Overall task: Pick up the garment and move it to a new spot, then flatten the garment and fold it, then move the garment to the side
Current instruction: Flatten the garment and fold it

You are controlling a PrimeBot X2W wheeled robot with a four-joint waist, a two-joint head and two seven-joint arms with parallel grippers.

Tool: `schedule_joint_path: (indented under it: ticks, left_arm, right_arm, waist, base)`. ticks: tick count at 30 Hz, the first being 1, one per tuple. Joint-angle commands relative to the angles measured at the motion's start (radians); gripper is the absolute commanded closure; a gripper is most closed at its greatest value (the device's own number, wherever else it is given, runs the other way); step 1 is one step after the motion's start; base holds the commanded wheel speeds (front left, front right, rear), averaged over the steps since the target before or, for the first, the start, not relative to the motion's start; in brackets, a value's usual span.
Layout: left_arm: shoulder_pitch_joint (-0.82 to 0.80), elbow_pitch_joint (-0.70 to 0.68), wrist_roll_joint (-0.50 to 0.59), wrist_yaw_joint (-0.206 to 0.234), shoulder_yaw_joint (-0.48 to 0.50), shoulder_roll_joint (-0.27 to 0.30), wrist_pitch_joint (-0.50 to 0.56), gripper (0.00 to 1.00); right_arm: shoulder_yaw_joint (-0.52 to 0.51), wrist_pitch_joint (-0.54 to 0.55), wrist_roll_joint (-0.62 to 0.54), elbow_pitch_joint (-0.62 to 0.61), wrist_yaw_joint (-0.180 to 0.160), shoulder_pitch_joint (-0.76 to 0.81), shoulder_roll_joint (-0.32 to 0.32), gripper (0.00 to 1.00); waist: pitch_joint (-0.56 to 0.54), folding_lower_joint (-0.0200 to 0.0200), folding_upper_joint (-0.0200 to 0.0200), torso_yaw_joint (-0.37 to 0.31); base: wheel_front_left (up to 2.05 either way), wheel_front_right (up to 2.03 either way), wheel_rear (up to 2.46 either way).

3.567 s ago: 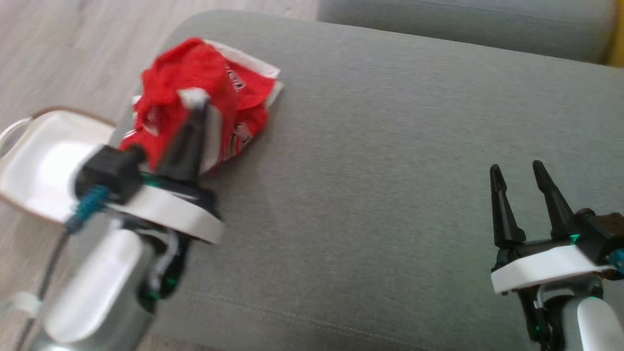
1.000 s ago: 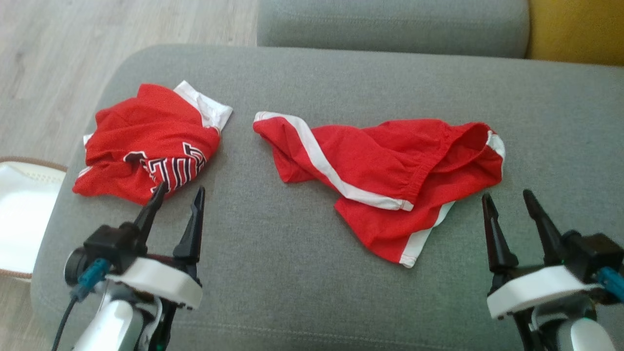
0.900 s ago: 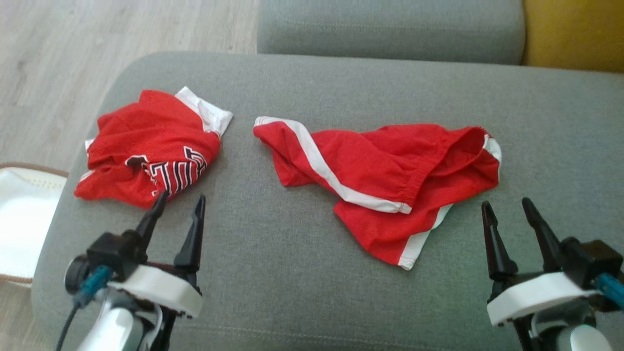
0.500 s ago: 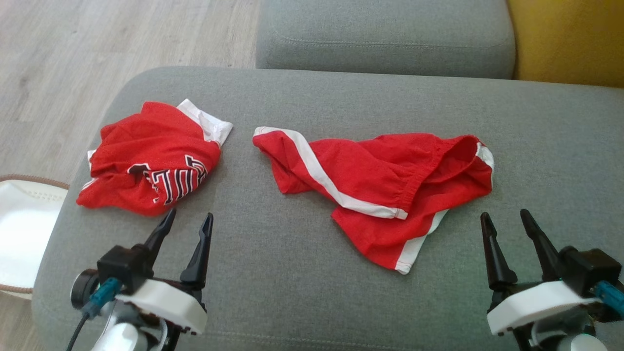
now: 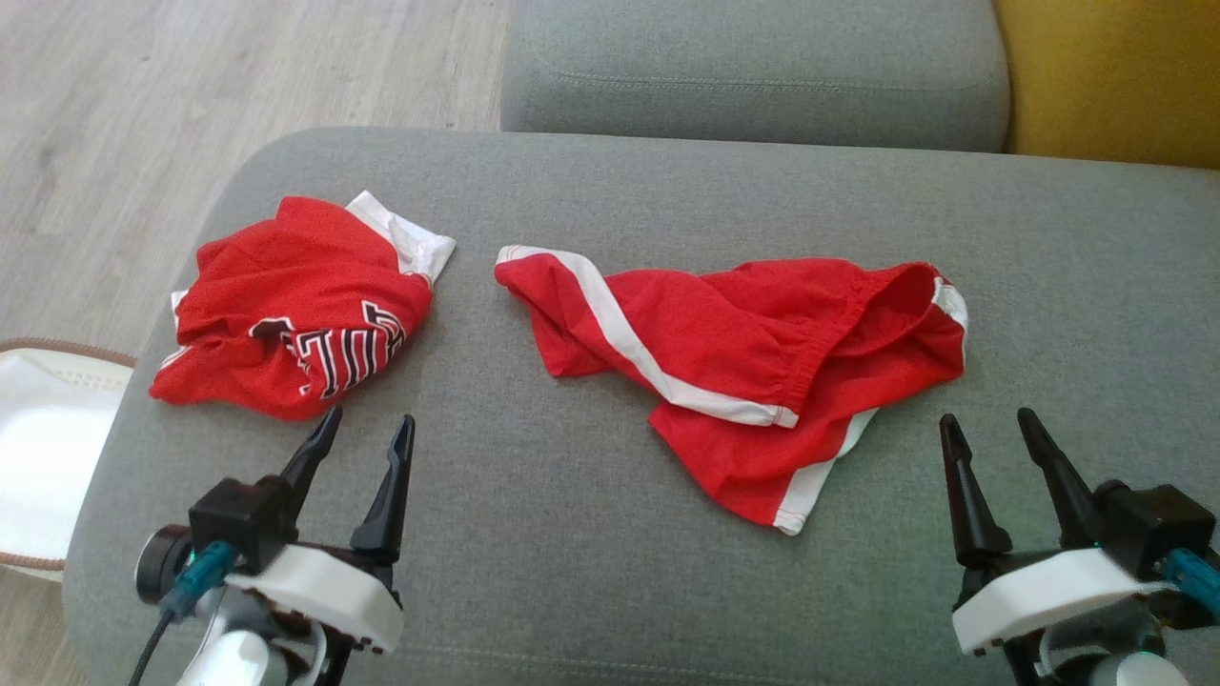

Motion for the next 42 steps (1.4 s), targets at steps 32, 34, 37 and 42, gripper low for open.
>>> schedule_joint_path:
  ticks: [32,34,37,42]
  left_arm:
    - [-0.209,0.020,0.034,-0.035,0.016,-0.018,-0.048,0.00]
    - [-0.209,0.029,0.036,-0.034,0.018,-0.020,-0.050,0.00]
    - [-0.206,0.037,0.038,-0.034,0.022,-0.023,-0.052,0.00]
    - [-0.199,0.044,0.042,-0.030,0.030,-0.024,-0.055,0.00]
  right_arm:
    - [0.196,0.146,0.009,0.440,0.008,-0.403,-0.006,1.00]
    - [0.204,0.135,0.017,0.444,0.008,-0.410,-0.006,1.00]
    - [0.213,0.118,0.031,0.424,0.008,-0.403,-0.006,1.00]
    - [0.189,0.129,0.013,0.335,0.008,-0.350,-0.007,1.00]
  waist:
    - [0.185,0.0000,-0.0001,0.097]
    - [0.182,0.0000,-0.0001,0.096]
    - [0.176,0.0000,-0.0001,0.092]
    - [0.165,0.0000,-0.0001,0.079]
  base:
    - [0.00,0.00,0.00]
    - [0.00,0.00,0.00]
    - [0.00,0.00,0.00]
    - [0.00,0.00,0.00]
